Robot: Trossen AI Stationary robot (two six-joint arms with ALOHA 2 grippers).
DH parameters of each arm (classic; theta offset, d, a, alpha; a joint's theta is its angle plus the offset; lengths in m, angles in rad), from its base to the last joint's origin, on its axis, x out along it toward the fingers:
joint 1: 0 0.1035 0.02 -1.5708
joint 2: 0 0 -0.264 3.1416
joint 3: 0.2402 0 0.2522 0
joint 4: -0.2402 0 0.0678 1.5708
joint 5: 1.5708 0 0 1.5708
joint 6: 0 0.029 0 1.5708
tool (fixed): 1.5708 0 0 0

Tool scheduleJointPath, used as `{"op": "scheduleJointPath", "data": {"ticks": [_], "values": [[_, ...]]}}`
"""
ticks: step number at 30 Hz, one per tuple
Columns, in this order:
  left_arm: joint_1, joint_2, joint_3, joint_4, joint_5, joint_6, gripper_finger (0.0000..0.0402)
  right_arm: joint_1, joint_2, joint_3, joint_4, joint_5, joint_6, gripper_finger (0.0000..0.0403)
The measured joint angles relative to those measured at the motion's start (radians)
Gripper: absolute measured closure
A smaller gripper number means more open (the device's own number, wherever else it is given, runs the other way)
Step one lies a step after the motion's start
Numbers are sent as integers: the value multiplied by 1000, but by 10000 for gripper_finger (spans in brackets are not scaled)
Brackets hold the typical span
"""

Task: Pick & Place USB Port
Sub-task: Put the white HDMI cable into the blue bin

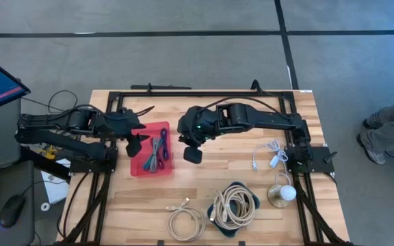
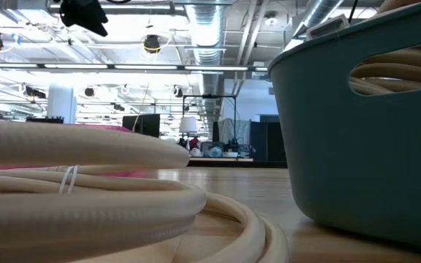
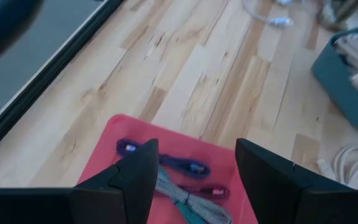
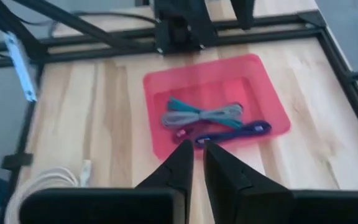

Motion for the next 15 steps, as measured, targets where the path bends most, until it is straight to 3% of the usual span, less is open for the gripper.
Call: {"op": "scheduleJointPath", "data": {"ticks": [10, 15], "values": [[0, 0, 0, 32, 0, -3, 187, -1, -11, -1, -65, 11, -15, 386], [0, 0, 0, 36, 0, -4, 187, -1, -67, -1, -114, 89, -23, 392]]}}
